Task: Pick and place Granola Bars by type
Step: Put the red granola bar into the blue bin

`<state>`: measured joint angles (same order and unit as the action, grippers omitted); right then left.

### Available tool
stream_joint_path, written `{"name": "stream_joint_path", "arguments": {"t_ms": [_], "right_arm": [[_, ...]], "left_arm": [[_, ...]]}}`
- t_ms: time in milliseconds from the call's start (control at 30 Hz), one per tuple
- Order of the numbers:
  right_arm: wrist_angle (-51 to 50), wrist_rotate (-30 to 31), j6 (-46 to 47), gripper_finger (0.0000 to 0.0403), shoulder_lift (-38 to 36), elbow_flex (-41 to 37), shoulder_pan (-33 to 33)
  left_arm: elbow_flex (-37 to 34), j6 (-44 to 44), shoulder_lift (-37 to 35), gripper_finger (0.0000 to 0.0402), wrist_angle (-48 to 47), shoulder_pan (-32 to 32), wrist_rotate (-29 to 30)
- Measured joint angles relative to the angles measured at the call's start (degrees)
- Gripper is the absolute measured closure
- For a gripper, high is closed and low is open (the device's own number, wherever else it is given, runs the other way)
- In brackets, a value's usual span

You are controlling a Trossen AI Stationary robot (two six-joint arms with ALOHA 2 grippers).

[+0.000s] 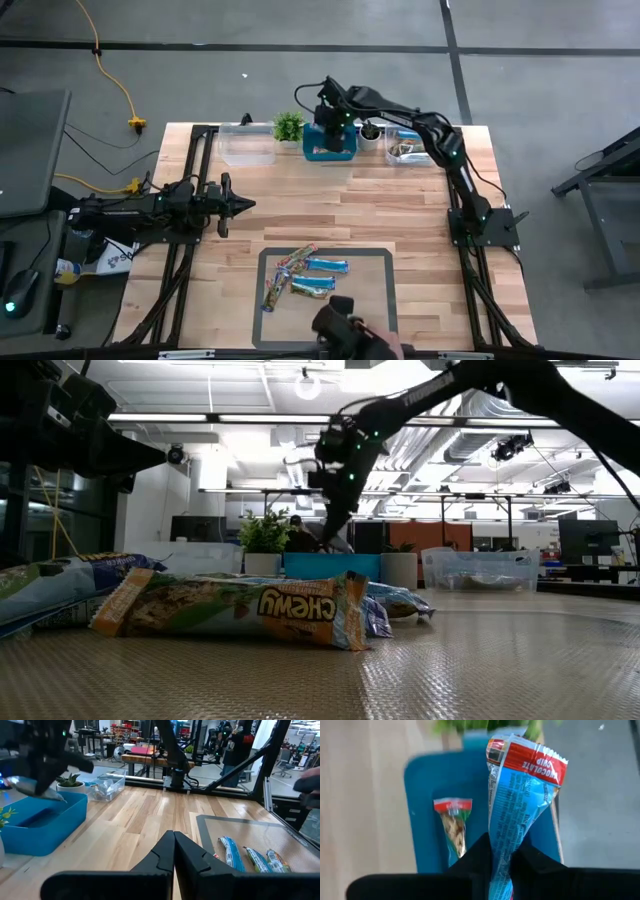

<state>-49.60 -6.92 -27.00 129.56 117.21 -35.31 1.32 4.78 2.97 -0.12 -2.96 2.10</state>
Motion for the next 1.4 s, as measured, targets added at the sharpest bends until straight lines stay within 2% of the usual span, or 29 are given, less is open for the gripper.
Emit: {"name": "stream_joint_path", "arguments": {"t_ms": [367, 800, 1033, 1233, 1400], "right_arm": [[-4.3, 1.8, -8.9, 0.0363, 1.8, 0.0, -0.7], [-6.8, 2.1, -7.5, 0.0300, 1.6, 0.0, -0.7], [-7.2, 3.2, -2.3, 0.0268, 0.5, 0.0, 0.1], [-8.0, 3.5, 3.3, 0.0251, -4.5, 0.1, 2.3], [-9.8, -0.7, 10.8, 0.0245, -10.3, 0.2, 4.7]], "left_arm": [[0.0, 0.0, 0.0, 0.0400, 0.0, 0.0, 0.0], [0.0, 0.0, 0.0, 0.0400, 0.0, 0.0, 0.0], [0.0, 0.0, 0.0, 0.0400, 0.0, 0.0, 0.0], [0.0, 0.0, 0.0, 0.0400, 0.0, 0.0, 0.0], [0.0, 0.0, 0.0, 0.0400, 0.0, 0.0, 0.0]]}}
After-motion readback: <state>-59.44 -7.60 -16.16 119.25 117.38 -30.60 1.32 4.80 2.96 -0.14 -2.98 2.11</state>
